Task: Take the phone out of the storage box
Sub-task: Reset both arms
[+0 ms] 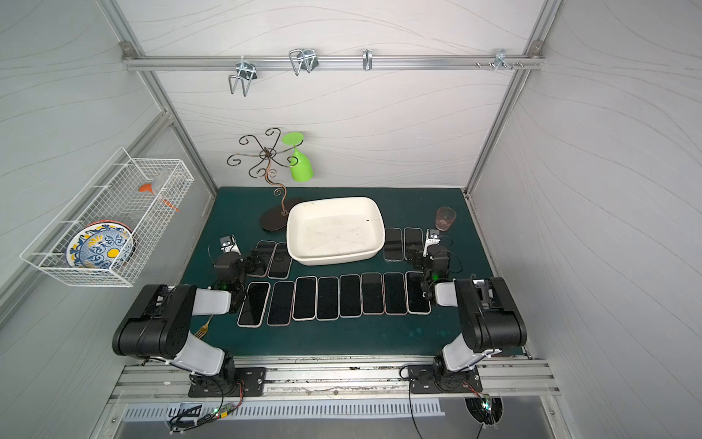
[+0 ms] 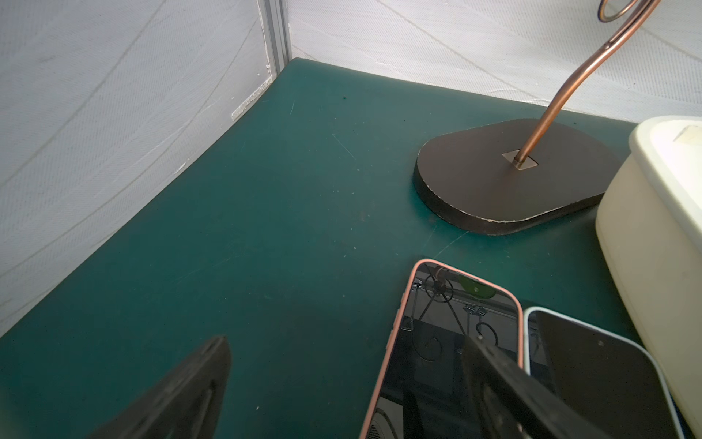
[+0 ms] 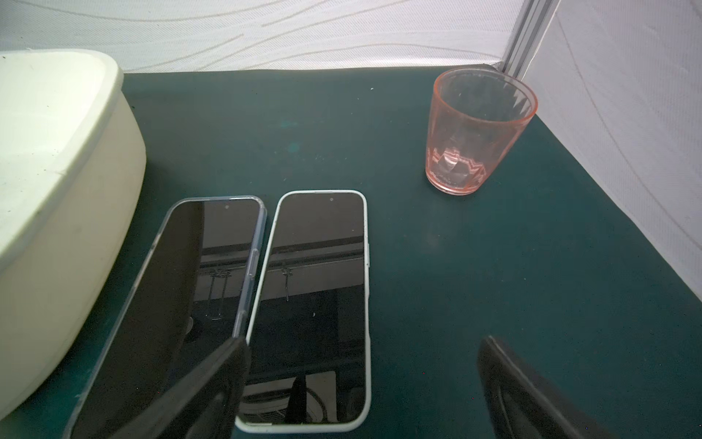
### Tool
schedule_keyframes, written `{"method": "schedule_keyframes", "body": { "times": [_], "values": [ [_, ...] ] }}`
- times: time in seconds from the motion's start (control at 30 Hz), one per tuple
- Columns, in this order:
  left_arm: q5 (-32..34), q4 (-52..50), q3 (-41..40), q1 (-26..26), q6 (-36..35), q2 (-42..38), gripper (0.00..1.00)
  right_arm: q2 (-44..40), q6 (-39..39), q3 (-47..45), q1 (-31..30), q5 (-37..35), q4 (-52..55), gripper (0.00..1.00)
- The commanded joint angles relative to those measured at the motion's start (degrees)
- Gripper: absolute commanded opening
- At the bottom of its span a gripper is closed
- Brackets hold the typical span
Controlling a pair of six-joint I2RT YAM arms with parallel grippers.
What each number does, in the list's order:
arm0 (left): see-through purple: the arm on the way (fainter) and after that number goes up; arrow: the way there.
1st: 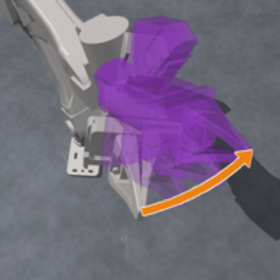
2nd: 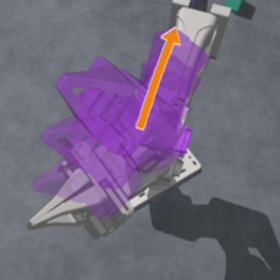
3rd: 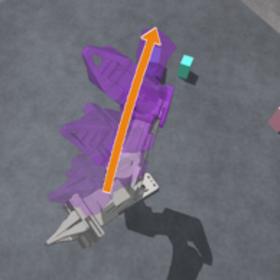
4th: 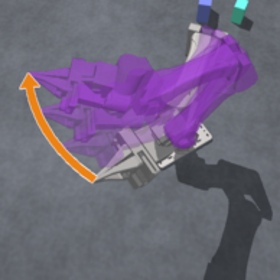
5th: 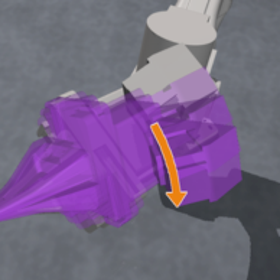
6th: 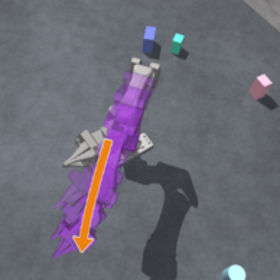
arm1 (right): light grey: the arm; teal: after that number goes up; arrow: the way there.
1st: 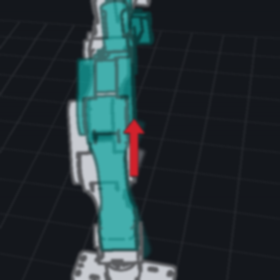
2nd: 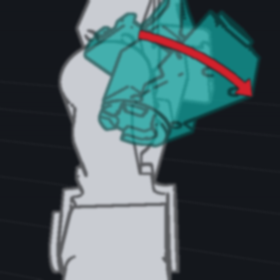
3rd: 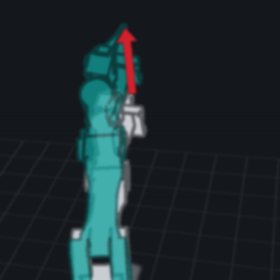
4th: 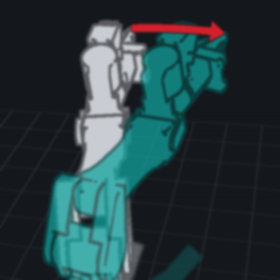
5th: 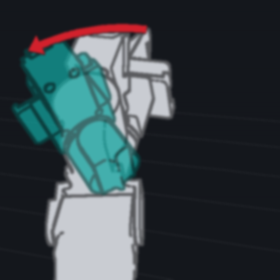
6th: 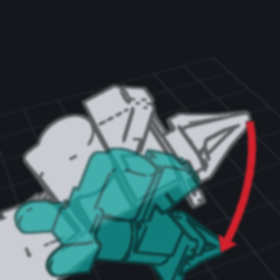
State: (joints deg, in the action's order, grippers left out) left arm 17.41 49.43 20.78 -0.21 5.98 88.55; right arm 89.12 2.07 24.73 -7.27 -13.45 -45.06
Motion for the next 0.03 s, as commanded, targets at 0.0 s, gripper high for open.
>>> {"method": "schedule_keyframes", "body": {
  "times": [0.0],
  "values": [
    [0.95,0.76,1.81,0.3,-0.7,0.12,1.0,0.53,-0.03,-0.3,0.32,0.18,-1.54,0.99]
  ]
}}
